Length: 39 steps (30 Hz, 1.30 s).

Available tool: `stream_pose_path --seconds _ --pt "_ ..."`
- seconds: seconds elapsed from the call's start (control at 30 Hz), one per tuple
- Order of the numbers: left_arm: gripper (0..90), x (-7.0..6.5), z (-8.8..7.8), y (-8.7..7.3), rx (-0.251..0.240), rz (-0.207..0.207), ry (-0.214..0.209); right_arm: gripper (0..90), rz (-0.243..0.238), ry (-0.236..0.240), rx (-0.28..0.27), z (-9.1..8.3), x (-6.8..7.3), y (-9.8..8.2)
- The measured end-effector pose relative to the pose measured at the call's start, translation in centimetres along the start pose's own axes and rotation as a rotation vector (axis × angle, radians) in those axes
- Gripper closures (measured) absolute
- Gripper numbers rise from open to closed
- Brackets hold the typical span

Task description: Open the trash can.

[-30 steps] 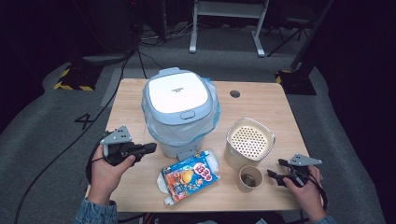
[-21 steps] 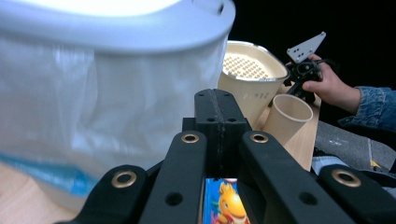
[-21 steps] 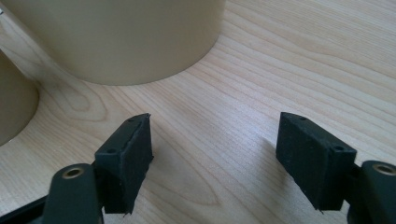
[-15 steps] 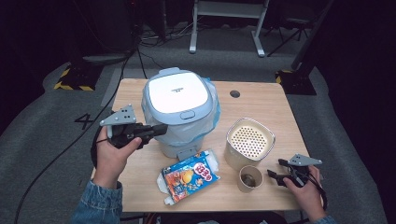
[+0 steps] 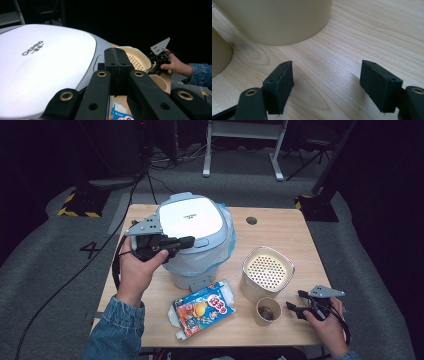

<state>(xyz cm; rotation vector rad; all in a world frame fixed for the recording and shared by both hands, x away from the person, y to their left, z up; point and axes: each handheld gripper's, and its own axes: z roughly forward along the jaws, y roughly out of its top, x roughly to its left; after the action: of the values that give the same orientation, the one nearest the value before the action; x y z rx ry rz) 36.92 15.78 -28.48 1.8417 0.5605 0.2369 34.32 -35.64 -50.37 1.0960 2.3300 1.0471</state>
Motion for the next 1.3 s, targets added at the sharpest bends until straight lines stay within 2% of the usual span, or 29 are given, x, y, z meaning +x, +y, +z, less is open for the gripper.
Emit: stream_pose_path --seconds 0.27,0.37,0.47,0.63,0.67,0.7,0.73,0.8,0.93,1.3 --pt "89.6 -0.2 1.6 0.1 0.042 0.002 0.025 27.3 0.0 0.0 0.0 0.0 0.0 0.0" --pt "88.5 -0.2 2.2 0.2 0.071 0.036 0.066 27.3 0.001 0.0 0.0 0.0 0.0 0.0" --pt "87.9 -0.2 2.3 0.2 0.07 0.034 0.073 27.3 0.001 0.0 0.0 0.0 0.0 0.0" --pt "89.5 -0.2 2.4 0.4 0.08 0.054 0.094 27.3 0.0 0.0 0.0 0.0 0.0 0.0" --pt "89.5 -0.3 2.5 0.5 0.087 0.073 0.101 27.3 0.001 0.0 0.0 0.0 0.0 0.0" --pt "89.2 -0.3 2.5 0.5 0.087 0.073 0.101 27.3 0.001 0.0 0.0 0.0 0.0 0.0" --pt "89.0 -0.5 2.5 0.7 0.1 0.098 0.129 27.3 0.001 0.0 0.0 0.0 0.0 0.0" --pt "88.9 -0.6 2.5 0.8 0.108 0.109 0.138 27.3 0.001 0.0 0.0 0.0 0.0 0.0" --pt "89.0 -0.8 2.6 1.0 0.132 0.131 0.15 27.3 0.0 0.0 0.0 0.0 0.0 0.0" --pt "89.6 -0.9 2.7 1.1 0.149 0.121 0.146 27.3 0.0 0.0 0.0 0.0 0.0 0.0"
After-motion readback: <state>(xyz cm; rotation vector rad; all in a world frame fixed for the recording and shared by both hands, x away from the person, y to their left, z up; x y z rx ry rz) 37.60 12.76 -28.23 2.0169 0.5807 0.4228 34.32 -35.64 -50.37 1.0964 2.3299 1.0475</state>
